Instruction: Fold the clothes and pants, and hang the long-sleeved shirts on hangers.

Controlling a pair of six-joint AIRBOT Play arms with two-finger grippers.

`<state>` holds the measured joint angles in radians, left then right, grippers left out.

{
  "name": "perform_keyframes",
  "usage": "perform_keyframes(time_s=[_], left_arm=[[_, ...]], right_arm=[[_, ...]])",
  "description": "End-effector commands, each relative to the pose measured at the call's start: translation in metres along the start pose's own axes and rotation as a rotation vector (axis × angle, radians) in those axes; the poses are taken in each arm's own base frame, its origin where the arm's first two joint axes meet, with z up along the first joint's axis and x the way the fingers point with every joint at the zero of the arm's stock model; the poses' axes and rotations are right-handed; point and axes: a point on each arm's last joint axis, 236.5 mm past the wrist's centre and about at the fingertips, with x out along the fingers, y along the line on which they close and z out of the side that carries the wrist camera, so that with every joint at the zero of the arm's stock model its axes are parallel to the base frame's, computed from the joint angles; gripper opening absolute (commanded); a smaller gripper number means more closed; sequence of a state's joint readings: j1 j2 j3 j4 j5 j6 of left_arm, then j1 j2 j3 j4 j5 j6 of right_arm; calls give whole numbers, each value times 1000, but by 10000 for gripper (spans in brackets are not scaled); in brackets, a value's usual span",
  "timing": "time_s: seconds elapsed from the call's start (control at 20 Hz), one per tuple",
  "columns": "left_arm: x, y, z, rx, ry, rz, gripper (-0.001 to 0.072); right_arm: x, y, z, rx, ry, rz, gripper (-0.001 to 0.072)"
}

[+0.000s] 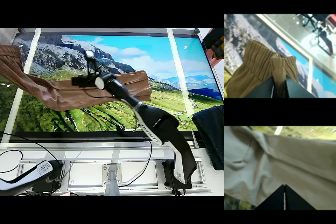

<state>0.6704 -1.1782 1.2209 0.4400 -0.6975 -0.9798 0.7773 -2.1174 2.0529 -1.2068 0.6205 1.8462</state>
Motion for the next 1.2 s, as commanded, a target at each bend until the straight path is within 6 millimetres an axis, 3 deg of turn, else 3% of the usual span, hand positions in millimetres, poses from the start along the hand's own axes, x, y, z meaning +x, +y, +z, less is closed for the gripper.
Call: perform_keyframes(time_s=[0.0,0.1,0.25,0.35,0.45,0.65,0.8,0.9,1.0,1.15], left_arm=[[-9,-35,5,16,-19,-63,54],[-16,-62,12,-28,-47,-136,54],[-23,-92,17,-73,-69,-216,54],[-24,-110,9,-92,-35,-278,54],[-24,-126,-4,-89,9,-324,54],[-21,-143,-16,-81,39,-358,54],[-15,-141,-27,-48,70,-340,54],[-11,-129,-32,-6,82,-298,54],[-10,-120,-22,-13,46,-271,54],[-10,-118,-19,-14,35,-263,54]], right_arm=[[28,32,-47,35,77,65,7],[37,60,-59,43,58,117,7],[44,104,-59,80,-55,207,6],[46,127,-60,127,-116,256,6],[48,135,-60,143,-151,279,6],[52,121,-61,138,-128,251,7],[48,90,-50,113,-83,184,10],[33,66,-38,79,-22,136,9],[11,46,-36,-89,72,96,9],[-1,39,-16,-134,48,94,8]])
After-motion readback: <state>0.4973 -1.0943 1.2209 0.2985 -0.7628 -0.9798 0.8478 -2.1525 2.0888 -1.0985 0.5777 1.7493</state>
